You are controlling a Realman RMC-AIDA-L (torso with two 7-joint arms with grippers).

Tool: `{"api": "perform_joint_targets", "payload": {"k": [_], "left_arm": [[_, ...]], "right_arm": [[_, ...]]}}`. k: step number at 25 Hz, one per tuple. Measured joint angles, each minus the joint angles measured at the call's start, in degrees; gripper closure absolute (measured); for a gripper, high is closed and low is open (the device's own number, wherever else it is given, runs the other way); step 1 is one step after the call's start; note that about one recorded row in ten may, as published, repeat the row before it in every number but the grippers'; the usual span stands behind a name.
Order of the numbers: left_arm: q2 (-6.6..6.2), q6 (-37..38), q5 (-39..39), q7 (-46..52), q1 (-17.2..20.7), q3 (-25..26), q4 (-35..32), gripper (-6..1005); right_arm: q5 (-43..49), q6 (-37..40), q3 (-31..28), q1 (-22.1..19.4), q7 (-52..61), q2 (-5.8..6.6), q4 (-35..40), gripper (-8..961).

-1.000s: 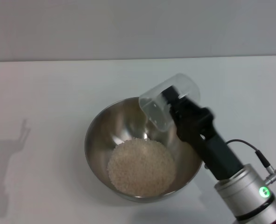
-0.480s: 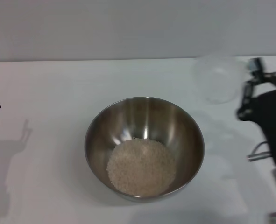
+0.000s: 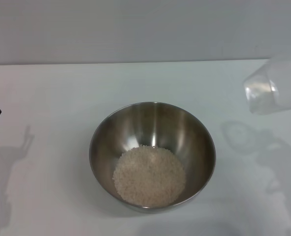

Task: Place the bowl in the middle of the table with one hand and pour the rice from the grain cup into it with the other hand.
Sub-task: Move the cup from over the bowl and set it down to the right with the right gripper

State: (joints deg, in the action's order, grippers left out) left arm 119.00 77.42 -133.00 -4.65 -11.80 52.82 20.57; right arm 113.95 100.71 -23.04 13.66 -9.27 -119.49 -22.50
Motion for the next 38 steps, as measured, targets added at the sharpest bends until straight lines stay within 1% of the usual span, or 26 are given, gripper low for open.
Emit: {"api": "perform_joint_targets", "payload": {"k": [2, 3, 5, 8, 9, 13, 17, 23, 24, 28, 33, 38], "left_arm": [[0.0, 0.0, 0.0, 0.0, -0.1, 0.0, 0.0, 139], [0.0, 0.0, 0.0, 0.0, -0.2, 0.0, 0.0, 139], [0.0, 0.0, 0.0, 0.0, -0.2, 0.0, 0.0, 139], [0.0, -0.1, 0.0, 0.0, -0.2, 0.0, 0.0, 139], [0.0, -0.1, 0.0, 0.0, -0.2, 0.0, 0.0, 139], [0.0, -0.1, 0.0, 0.0, -0.3, -0.1, 0.0, 139], [0.0, -0.1, 0.0, 0.0, -0.3, -0.1, 0.0, 139], [0.0, -0.5, -0.1, 0.0, -0.3, -0.2, 0.0, 139], [0.0, -0.5, -0.1, 0.0, -0.3, -0.2, 0.0, 139], [0.0, -0.5, -0.1, 0.0, -0.3, -0.2, 0.0, 139], [0.0, -0.5, -0.2, 0.0, -0.3, -0.2, 0.0, 139], [0.0, -0.5, -0.2, 0.0, -0.4, -0.2, 0.0, 139]], "right_arm": [[-1.4, -1.0, -0.3, 0.0, 1.2, 0.0, 1.0, 939], [-3.0, -3.3, -0.3, 0.4, 2.2, -0.12, 2.6, 939], [-3.4, -4.5, -0.3, 0.6, 2.4, -0.14, 3.0, 938], [-4.0, -9.3, -0.4, 1.2, 2.6, -0.15, 4.3, 938], [-4.0, -9.3, -0.4, 1.2, 2.6, -0.15, 4.3, 938], [-4.0, -13.9, -0.7, 1.9, 3.0, -0.12, 4.7, 938], [-4.0, -20.1, -1.1, 2.9, 3.1, -0.14, 5.0, 938], [-3.4, -28.8, -0.2, 6.2, 6.0, -0.14, 6.9, 937], [-3.4, -28.8, -0.2, 6.2, 6.0, -0.14, 6.9, 937], [-3.3, -33.8, 0.6, 7.9, 6.2, -0.16, 7.2, 937], [-3.2, -36.3, 2.9, 9.9, 6.2, -0.13, 7.6, 937], [-3.2, -37.7, 3.8, 10.9, 6.2, -0.18, 7.8, 937]]}}
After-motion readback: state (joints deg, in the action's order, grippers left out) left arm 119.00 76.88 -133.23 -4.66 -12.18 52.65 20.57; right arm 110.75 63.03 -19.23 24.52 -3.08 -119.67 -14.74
